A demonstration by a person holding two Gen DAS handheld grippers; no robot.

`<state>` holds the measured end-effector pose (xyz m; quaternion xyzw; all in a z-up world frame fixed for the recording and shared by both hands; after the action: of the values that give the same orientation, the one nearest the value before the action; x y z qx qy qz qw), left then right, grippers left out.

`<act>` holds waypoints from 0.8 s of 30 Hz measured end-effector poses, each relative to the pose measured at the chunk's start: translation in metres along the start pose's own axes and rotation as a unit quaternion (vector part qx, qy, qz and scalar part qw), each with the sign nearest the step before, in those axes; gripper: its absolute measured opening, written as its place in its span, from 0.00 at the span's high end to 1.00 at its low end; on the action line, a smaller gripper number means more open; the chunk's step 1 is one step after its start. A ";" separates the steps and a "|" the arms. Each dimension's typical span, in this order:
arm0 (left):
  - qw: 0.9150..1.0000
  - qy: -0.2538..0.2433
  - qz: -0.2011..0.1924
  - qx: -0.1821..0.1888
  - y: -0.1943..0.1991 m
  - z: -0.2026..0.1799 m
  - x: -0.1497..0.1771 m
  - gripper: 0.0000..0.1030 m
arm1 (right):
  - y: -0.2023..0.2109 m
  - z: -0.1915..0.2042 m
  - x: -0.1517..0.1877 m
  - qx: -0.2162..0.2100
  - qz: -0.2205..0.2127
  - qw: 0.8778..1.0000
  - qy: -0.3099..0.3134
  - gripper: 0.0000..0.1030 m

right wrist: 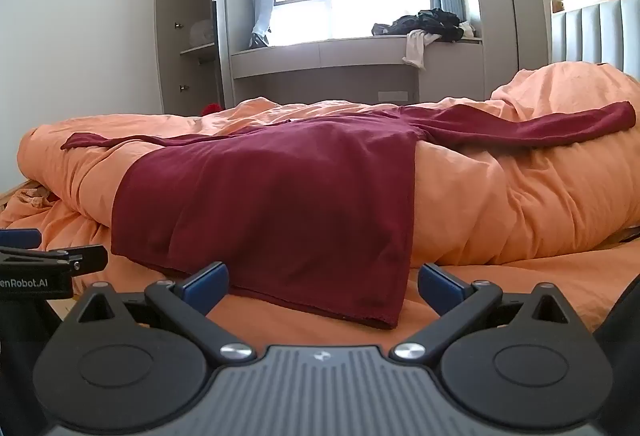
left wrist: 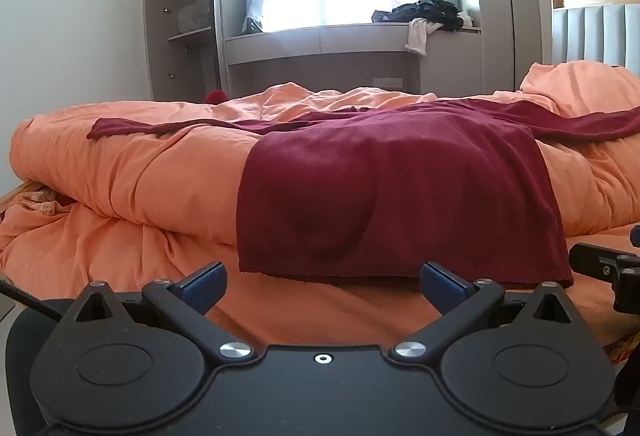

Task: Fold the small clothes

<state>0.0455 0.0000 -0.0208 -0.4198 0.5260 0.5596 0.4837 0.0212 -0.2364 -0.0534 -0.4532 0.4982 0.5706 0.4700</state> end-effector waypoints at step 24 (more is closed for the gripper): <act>1.000 -0.001 0.001 -0.001 0.000 0.002 0.003 0.00 | -0.001 -0.002 -0.001 0.005 0.003 1.000 -0.003 0.00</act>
<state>0.0455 0.0019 -0.0232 -0.4190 0.5254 0.5608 0.4836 0.0222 -0.2383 -0.0522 -0.4476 0.5008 0.5713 0.4718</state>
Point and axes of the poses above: each gripper's, at about its wrist camera, not at the fingertips, and y roughly against the way its jaws point, z to its left, x to its underside, the point moved 5 cm from there along -y, roughly the way its jaws point, and after that the axes turned 14 degrees about -z, right-handed, at the moved point
